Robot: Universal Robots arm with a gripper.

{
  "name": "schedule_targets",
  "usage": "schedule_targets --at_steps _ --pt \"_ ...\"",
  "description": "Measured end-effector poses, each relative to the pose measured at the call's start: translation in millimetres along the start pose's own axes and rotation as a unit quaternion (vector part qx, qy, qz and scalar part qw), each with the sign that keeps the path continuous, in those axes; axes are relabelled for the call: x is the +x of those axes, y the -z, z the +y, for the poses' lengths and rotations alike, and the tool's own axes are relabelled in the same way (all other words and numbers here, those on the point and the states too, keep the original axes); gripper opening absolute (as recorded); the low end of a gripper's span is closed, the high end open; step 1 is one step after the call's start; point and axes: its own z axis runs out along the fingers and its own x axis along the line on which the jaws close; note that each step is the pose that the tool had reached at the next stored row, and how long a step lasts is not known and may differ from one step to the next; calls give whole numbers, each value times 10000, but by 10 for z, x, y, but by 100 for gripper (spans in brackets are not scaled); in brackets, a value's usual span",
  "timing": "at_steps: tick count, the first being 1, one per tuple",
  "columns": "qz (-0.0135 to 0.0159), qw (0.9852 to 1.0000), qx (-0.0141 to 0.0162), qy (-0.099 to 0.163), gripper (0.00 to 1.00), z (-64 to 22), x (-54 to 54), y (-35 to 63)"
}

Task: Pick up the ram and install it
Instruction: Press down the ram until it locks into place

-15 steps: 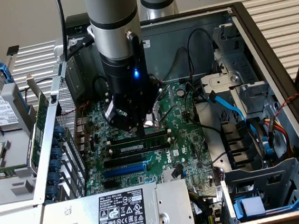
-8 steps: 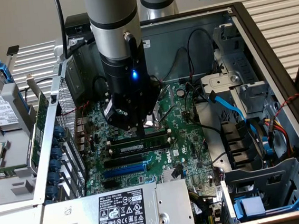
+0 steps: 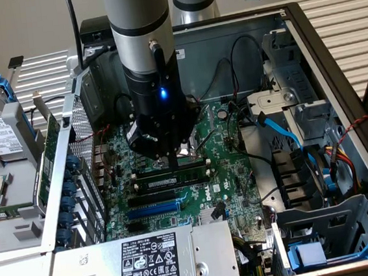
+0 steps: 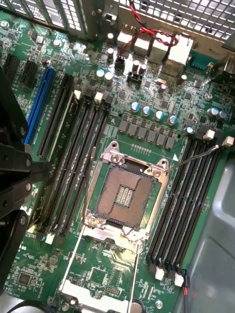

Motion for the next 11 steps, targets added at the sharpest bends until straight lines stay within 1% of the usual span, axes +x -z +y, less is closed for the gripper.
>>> schedule_targets --at_steps 5,8,11 --pt "-3 9995 7 -310 11 0 0 0" --pt "-6 9988 12 -496 11 0 0 0" --pt "-7 9977 16 -679 11 0 0 0"
